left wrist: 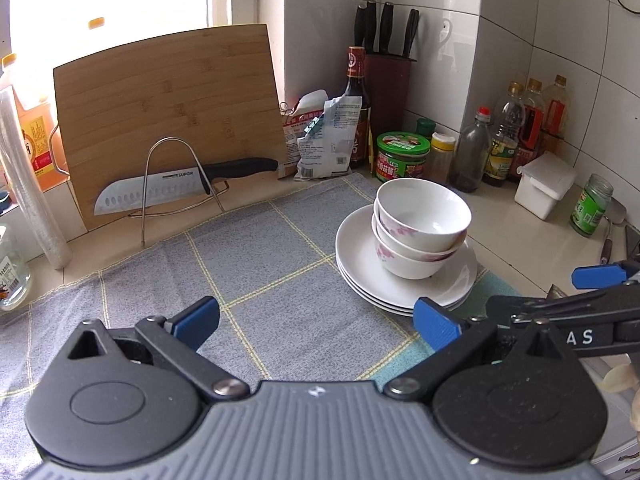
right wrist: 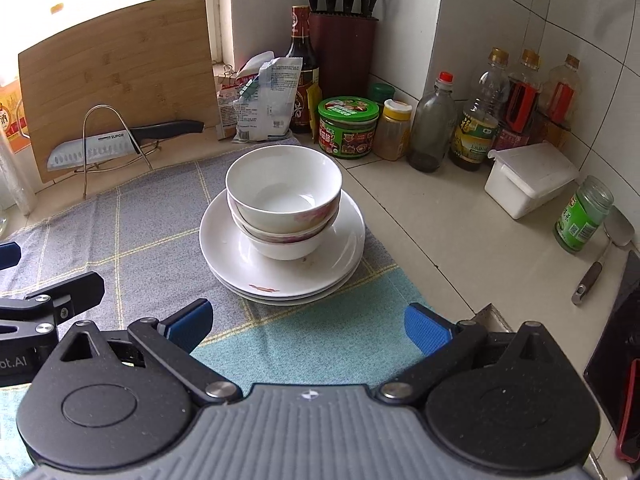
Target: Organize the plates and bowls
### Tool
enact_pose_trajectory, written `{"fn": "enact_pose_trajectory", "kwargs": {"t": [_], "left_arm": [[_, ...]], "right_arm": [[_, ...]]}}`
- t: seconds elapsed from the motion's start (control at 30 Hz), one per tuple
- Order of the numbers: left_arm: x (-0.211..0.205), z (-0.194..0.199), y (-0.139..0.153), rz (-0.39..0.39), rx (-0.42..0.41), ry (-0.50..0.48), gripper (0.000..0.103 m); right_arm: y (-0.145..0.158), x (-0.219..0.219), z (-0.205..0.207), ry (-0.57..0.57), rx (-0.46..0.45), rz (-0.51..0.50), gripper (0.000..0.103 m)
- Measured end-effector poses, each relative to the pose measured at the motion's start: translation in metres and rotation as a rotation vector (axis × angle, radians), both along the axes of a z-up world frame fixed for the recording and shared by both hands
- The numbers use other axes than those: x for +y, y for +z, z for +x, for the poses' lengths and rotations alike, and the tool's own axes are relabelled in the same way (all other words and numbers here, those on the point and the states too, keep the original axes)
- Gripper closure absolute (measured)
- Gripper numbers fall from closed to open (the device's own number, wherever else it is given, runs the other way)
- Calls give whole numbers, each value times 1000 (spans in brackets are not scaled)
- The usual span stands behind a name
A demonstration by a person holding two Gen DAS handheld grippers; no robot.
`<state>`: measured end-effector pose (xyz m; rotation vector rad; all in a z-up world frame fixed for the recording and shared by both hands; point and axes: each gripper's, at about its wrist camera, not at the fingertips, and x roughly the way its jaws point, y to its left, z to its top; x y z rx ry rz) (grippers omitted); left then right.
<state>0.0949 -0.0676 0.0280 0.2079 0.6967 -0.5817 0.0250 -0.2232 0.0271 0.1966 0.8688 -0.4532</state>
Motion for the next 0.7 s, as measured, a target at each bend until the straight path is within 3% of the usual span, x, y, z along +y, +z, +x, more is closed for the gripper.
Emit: {"fn": "enact_pose_trajectory", "kwargs": {"t": [0.7], "left_arm": [[5, -6, 5, -2, -5, 11, 1]], "right_arm": [[7, 8, -7, -11, -18, -14, 0]]}}
